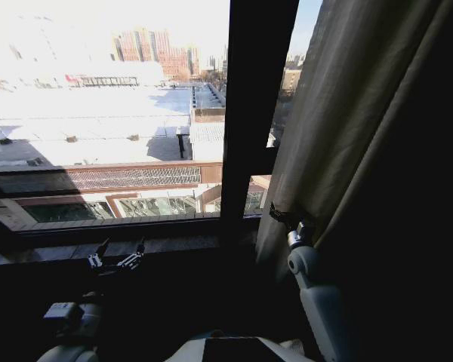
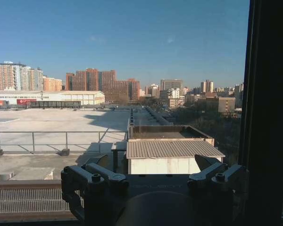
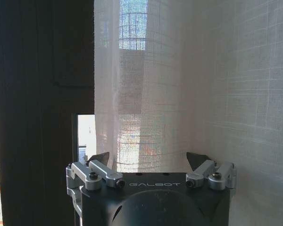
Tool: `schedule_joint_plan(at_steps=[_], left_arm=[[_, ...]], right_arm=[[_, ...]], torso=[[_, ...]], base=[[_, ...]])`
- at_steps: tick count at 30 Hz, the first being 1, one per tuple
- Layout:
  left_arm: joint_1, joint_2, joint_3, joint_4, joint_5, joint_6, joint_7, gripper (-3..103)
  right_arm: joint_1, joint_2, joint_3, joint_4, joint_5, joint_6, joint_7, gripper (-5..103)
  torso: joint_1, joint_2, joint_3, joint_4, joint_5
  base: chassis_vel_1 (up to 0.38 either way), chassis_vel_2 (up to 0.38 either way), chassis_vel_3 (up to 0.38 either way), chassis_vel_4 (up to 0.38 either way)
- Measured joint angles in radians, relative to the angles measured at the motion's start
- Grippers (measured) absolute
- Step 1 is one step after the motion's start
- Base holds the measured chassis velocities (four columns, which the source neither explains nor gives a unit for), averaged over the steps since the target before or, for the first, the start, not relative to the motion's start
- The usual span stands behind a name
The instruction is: Open the curtains by pulling them apart, changing their state from closed to fully open.
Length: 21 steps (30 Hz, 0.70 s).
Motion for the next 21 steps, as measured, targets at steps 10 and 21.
schedule_joint_plan(at_steps=[10, 21], left_arm=[[-0.001, -0.007, 0.004, 0.0, 0.007, 0.001, 0.0, 100], [-0.001, -0.015, 0.005, 0.0, 0.013, 0.001, 0.0, 100]], right_arm=[[0.034, -0.001, -0.004, -0.032, 0.001, 0.011, 0.002, 60], [0.067, -0.007, -0.008, -0.056, 0.005, 0.018, 0.001, 22]], torso=[[0.0, 0.0, 0.0, 0.0, -0.0001], [0.0, 0.0, 0.0, 0.0, -0.0001]], base=[[0.0, 0.0, 0.0, 0.0], [0.0, 0.0, 0.0, 0.0]])
